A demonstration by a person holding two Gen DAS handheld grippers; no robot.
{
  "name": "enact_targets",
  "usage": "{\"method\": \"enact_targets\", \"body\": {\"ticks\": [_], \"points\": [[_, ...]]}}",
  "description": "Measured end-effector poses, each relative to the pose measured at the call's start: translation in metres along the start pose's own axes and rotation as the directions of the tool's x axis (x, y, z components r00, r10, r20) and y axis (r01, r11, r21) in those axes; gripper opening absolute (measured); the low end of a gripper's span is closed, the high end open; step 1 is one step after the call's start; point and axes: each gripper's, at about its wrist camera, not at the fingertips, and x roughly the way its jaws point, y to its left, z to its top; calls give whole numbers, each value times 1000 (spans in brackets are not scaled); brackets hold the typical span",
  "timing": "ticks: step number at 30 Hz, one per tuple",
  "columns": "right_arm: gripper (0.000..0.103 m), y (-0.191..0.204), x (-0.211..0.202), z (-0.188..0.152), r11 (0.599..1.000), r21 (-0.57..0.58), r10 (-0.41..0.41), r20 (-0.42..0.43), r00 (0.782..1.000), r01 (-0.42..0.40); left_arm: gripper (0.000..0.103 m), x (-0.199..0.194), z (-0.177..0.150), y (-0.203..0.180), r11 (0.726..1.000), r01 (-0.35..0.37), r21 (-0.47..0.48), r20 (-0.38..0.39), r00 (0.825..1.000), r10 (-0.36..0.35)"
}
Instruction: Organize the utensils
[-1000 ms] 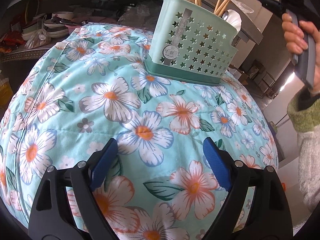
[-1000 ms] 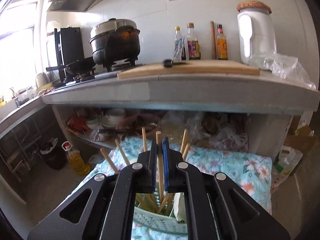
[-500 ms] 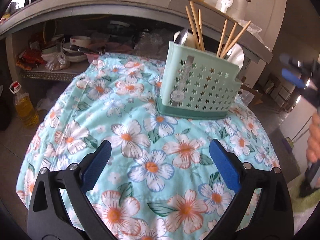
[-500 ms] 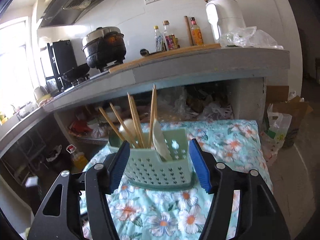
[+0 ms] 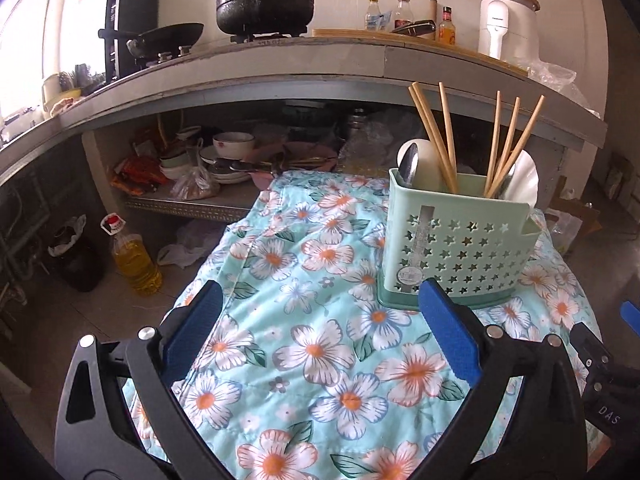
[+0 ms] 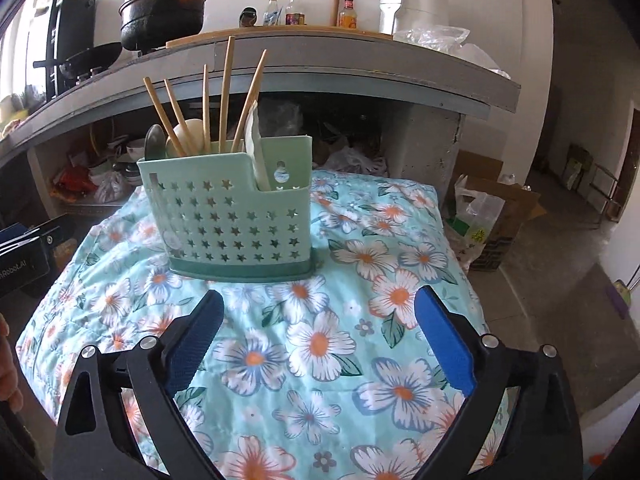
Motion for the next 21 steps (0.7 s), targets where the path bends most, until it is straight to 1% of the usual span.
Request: {"method": "enact_targets", "body": {"ticks": [3, 12, 21], "points": [[95, -1, 3, 1, 1000, 4, -14, -5, 1000, 14, 95, -3, 1, -3, 999, -46, 4, 16, 999, 46], [95, -8, 5, -1, 999, 18, -40, -18, 999, 40, 95, -6, -2, -5, 991, -132, 27, 35, 991, 131], [95, -1, 3, 1, 999, 1, -40, -14, 999, 40, 95, -2, -4, -2, 993, -113, 22, -3, 994, 113]]}}
